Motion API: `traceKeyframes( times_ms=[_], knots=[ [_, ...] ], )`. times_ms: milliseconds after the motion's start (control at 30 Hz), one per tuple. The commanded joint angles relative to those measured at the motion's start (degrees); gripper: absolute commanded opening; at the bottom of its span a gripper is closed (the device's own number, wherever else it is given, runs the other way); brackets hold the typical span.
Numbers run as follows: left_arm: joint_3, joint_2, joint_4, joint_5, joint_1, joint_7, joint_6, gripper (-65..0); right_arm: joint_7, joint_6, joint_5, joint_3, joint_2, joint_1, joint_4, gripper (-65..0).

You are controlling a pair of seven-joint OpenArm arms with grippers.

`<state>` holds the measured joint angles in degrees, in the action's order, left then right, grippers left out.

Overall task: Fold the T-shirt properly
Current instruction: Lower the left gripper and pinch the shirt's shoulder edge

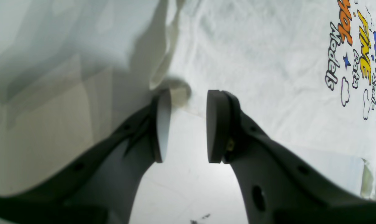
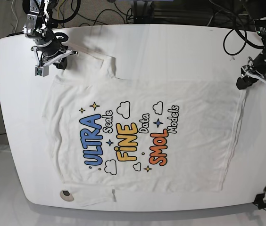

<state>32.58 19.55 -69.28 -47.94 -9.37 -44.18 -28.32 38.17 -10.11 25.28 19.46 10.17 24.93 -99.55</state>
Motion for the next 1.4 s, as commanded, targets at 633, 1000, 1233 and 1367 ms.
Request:
traceKeyframes(
  times_ms=[633, 1000, 1233, 1367],
  knots=[
    [-0.4, 0.7, 0.8, -3.0, 0.2, -2.7, 0.1, -45.4, 0.5, -0.1, -0.1, 0.5, 0.4, 0.0, -0.6, -63.4],
    [-1.2, -0.5, -2.1, -1.1, -4.4, -0.7, -0.5, -44.9, -0.5, -1.1, 0.4, -0.7, -1.2, -2.3, -0.2, -63.5],
    [-1.1, 0.5, -2.1, -1.2, -4.1, -0.7, -0.3, -44.9, -0.5, -1.1, 0.3, -0.7, -1.2, -2.3, -0.2, -63.5],
    [-0.7, 1.1, -2.2, -1.3, -4.0, -0.7, -0.3, -44.7, -0.5, -1.1, 0.3, -0.7, -1.2, -2.3, -0.2, -63.5]
  ],
)
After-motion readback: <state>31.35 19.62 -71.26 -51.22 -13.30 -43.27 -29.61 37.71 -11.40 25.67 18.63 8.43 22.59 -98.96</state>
